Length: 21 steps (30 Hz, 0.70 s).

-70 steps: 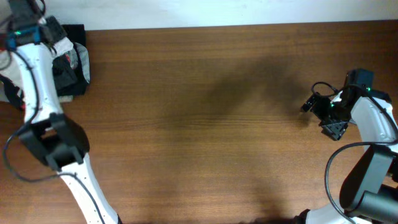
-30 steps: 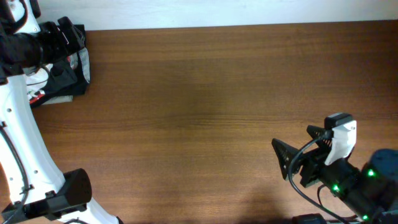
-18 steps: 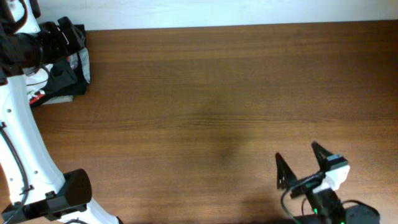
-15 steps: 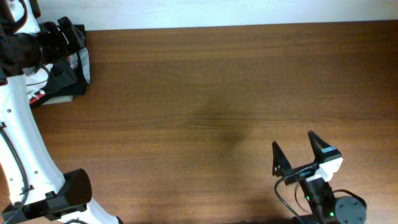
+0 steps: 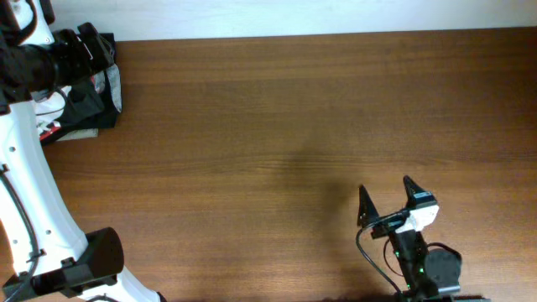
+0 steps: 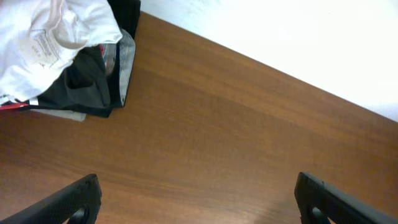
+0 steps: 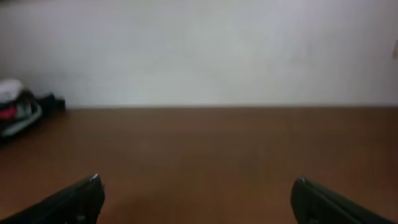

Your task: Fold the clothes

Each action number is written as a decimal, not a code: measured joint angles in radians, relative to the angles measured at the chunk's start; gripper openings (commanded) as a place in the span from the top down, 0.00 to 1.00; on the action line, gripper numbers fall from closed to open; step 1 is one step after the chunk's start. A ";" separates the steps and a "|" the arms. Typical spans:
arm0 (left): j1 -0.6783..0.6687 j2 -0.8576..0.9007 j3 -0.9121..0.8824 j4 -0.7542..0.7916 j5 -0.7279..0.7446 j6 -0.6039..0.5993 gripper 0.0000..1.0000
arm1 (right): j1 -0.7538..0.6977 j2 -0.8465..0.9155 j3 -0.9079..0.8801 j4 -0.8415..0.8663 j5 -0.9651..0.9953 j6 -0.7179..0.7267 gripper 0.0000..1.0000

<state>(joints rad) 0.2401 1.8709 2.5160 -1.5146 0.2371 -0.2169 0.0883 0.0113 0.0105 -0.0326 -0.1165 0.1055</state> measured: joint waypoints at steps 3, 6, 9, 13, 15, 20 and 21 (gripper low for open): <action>0.000 0.000 0.000 0.000 0.000 0.000 0.01 | -0.019 0.000 0.000 -0.030 0.005 0.000 0.01; 0.000 0.000 0.000 0.000 0.000 0.000 0.01 | -0.024 0.000 0.000 -0.030 0.005 0.000 0.01; 0.000 0.000 0.000 0.000 0.000 0.000 0.01 | -0.024 0.000 0.000 -0.030 0.005 0.000 0.01; 0.000 0.000 0.000 0.000 0.000 0.000 0.01 | -0.024 0.000 0.000 -0.030 0.005 0.000 0.01; 0.000 0.000 0.000 0.000 0.000 0.000 0.01 | -0.024 0.000 0.000 -0.030 0.005 0.000 0.01; 0.000 0.000 0.000 0.000 0.000 0.000 0.01 | -0.024 0.000 0.000 -0.030 0.005 0.000 0.01; 0.000 0.000 0.000 0.000 0.000 0.000 0.01 | -0.024 0.000 0.000 -0.030 0.004 0.000 0.01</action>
<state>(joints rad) 0.2401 1.8709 2.5160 -1.5146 0.2367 -0.2169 0.0643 0.0109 0.0101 -0.0624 -0.1123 0.1055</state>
